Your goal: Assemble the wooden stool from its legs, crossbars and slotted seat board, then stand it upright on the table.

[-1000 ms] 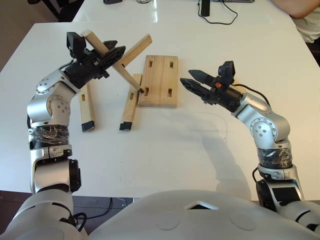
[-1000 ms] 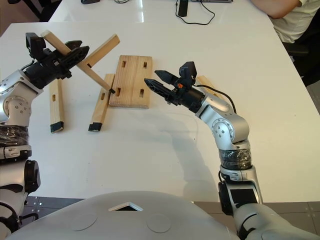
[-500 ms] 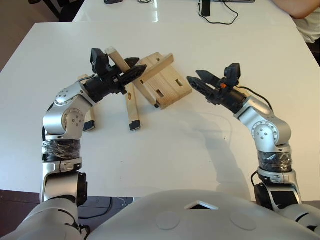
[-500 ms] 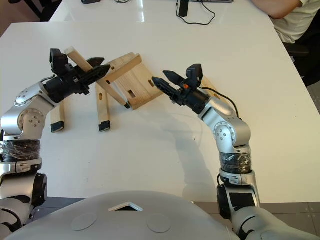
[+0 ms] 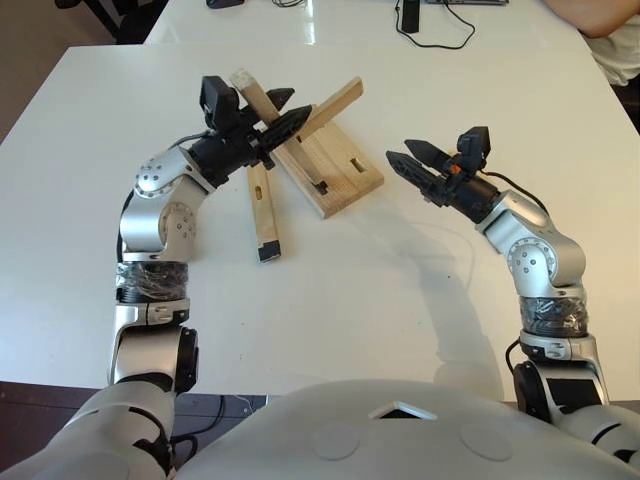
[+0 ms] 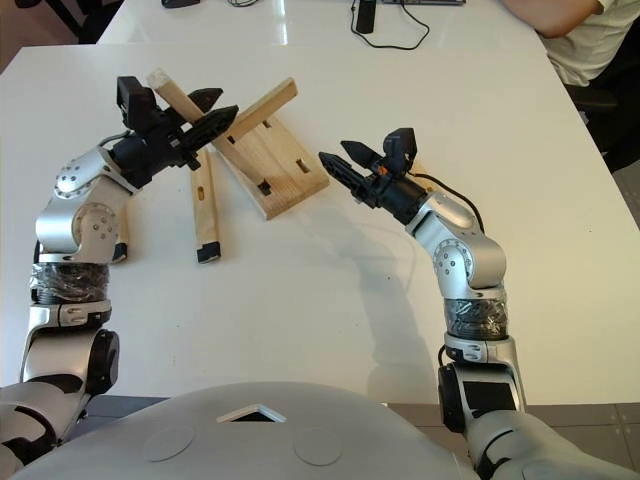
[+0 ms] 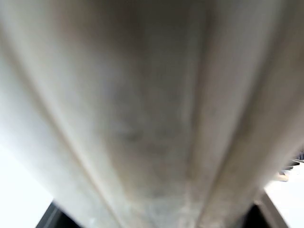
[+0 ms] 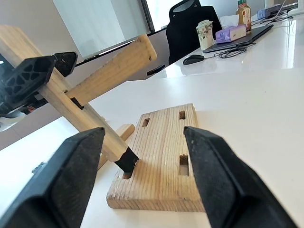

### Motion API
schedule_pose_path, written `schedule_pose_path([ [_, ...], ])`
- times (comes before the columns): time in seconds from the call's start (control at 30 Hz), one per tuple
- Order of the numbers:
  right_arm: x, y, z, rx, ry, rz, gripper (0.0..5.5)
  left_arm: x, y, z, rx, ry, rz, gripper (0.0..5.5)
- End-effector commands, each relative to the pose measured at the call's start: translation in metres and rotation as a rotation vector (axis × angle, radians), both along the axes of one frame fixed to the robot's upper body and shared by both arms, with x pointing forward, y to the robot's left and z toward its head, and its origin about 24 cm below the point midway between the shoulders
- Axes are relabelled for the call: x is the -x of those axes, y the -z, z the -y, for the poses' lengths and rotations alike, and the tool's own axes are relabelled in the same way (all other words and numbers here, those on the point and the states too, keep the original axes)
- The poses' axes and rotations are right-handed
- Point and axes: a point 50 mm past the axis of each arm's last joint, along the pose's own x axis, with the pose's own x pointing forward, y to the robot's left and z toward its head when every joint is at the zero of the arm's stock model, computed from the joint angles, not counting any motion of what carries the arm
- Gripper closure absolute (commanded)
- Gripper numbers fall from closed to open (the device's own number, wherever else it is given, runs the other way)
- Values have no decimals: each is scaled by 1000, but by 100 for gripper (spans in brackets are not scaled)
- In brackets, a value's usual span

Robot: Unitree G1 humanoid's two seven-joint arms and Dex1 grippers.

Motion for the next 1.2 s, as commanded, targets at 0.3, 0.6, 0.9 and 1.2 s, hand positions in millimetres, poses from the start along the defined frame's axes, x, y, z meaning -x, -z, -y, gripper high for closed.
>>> schedule_pose_path([
  [0.3, -4, 0, -2, 8, 1, 16, 242, 12, 15, -9, -124, 24, -29, 348],
  [0.6, -6, 4, -9, 1, 36, 31, 242, 6, 34, -7, -270, -5, -125, 348],
  [0.9, 0, 16, -26, -23, 58, 24, 242, -4, 78, -5, -393, 98, -321, 348],
  [1.2, 5, 22, -10, -11, 125, 12, 242, 21, 52, -7, -296, 248, -157, 348],
])
